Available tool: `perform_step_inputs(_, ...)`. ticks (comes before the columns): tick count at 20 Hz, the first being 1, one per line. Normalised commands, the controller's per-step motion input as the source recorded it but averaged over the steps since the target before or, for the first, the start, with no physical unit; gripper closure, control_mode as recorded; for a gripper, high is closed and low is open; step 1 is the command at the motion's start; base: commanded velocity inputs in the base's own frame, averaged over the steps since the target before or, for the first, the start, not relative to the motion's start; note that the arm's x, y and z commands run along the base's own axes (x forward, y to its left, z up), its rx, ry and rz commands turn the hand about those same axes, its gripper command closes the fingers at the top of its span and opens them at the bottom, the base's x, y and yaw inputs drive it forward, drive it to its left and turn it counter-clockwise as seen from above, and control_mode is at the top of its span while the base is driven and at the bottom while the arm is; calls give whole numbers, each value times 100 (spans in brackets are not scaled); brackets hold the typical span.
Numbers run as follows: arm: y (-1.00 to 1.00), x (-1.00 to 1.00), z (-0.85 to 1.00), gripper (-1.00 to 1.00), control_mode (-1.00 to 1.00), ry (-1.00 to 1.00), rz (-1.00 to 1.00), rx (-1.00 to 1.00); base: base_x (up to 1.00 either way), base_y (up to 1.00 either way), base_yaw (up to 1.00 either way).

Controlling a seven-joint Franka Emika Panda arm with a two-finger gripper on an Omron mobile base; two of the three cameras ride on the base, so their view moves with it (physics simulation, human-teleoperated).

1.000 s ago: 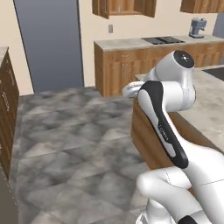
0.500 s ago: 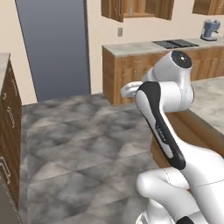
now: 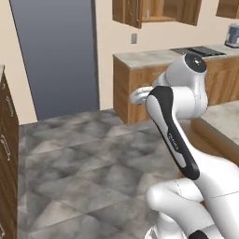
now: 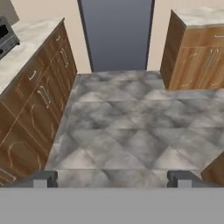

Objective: Move the syrup bottle and shaker from the cabinet to the dining counter.

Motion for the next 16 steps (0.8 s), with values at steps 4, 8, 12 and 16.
perform_step_inputs(4, 0, 0, 0, -100, 100, 0, 0, 0, 100, 0, 0)
perform_step_inputs(8, 0, 0, 0, -100, 100, 0, 0, 0, 100, 0, 0)
perform_step_inputs(12, 0, 0, 0, -100, 100, 0, 0, 0, 100, 0, -1)
perform_step_inputs(16, 0, 0, 0, -100, 100, 0, 0, 0, 97, 0, -51)
